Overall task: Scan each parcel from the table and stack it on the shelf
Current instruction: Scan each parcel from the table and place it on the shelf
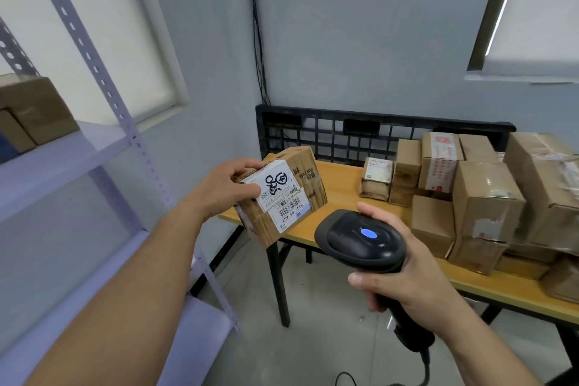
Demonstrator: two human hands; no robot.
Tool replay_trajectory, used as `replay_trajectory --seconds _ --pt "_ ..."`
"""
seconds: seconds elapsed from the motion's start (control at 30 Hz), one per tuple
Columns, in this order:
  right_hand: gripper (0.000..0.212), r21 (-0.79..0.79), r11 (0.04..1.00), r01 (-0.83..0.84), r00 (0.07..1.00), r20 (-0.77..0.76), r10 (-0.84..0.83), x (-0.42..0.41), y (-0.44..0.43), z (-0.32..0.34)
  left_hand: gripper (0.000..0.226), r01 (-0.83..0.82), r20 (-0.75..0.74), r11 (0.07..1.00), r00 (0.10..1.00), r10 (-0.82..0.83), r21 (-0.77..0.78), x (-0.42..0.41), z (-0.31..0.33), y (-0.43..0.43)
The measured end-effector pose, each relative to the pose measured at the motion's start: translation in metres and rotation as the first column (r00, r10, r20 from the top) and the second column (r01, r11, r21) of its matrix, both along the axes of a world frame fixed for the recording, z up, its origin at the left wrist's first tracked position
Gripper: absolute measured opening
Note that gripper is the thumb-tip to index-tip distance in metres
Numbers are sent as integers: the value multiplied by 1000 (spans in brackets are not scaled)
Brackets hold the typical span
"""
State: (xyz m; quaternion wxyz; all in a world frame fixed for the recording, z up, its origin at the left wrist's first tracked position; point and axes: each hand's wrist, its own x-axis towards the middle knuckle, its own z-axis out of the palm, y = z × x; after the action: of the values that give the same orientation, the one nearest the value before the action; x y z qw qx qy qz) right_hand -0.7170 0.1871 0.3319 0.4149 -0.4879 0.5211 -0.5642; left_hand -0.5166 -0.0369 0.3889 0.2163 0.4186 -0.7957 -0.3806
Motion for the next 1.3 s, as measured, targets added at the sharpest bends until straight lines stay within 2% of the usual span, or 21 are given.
replay_trajectory --seconds 0.3,0.43,0.6,0.8,0.93,1.07,1.3 --pt "91 -10 998 66 997 -27 -66 86 -2 -2 44 15 -68 999 998 -11 48 84 -7 -2" --pt "94 -12 999 53 996 -76 -54 116 -9 -3 59 -71 -123 995 989 79 66 120 -12 6" --pt "94 -61 997 -51 997 -66 47 147 -26 6 52 -210 -216 974 950 225 90 168 -11 25" --pt "94 -118 967 -227 974 -52 223 173 -44 23 46 -455 -423 880 776 468 140 214 -8 60" --pt "96 -146 940 -309 951 -47 306 187 -53 24 54 -618 -462 774 650 603 140 244 -4 85" --pt "93 -157 893 -422 904 -1 427 208 -58 21 43 -751 -512 651 520 684 109 272 -4 109" --pt "90 -144 819 -555 825 33 565 249 -57 15 42 -885 -540 456 337 771 98 328 7 145"
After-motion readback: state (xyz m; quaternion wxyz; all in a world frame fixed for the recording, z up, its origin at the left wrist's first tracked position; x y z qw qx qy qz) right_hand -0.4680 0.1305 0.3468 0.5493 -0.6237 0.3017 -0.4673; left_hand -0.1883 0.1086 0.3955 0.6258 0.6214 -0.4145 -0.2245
